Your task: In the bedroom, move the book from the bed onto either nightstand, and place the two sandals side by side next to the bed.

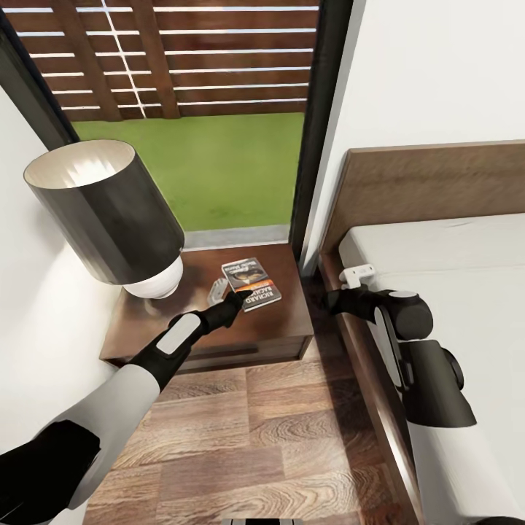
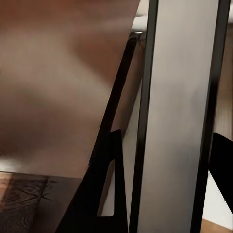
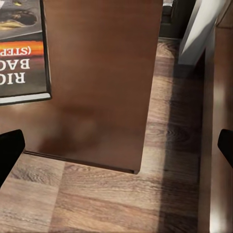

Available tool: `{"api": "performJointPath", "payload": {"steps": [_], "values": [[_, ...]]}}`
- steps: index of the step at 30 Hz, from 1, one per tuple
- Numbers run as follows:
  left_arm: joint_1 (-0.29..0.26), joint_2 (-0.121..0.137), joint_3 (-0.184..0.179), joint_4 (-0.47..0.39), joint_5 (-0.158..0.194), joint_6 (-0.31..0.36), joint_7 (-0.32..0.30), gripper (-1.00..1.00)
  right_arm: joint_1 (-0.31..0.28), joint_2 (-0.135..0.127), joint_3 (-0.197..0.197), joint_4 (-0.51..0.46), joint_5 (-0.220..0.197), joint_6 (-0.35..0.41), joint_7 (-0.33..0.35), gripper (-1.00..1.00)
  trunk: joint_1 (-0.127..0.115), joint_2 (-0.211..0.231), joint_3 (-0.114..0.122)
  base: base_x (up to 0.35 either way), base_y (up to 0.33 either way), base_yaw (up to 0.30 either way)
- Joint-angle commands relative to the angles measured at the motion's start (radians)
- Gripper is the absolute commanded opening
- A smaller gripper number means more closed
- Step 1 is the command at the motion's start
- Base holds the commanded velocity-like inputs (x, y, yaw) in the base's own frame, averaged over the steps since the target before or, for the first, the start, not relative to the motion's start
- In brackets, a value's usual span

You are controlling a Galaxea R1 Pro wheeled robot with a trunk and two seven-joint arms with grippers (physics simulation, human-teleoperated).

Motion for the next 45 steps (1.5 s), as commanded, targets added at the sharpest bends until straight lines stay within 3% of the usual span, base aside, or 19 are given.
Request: {"api": "performJointPath", "payload": {"steps": [1,20,45], "values": [[-0.001,0.0,-0.002,0.003,0.005,-0.002,-0.006,-1.0,-0.004,-0.001,0.001,-0.001,0.011,0.003,0.008,1.0,0.0,0.0,-0.001,0.0,0.0,0.0],[0.001,0.002,-0.003,0.029,0.005,-0.017,-0.049,-1.0,-0.041,-0.003,0.001,-0.001,0.011,0.003,0.008,1.0,0.0,0.0,-0.001,0.009,0.002,0.0],[0.001,0.002,-0.003,0.036,0.008,-0.019,-0.046,-1.0,-0.059,-0.011,0.0,-0.001,0.011,0.003,0.008,1.0,0.0,0.0,-0.001,0.167,0.097,0.0]]}}
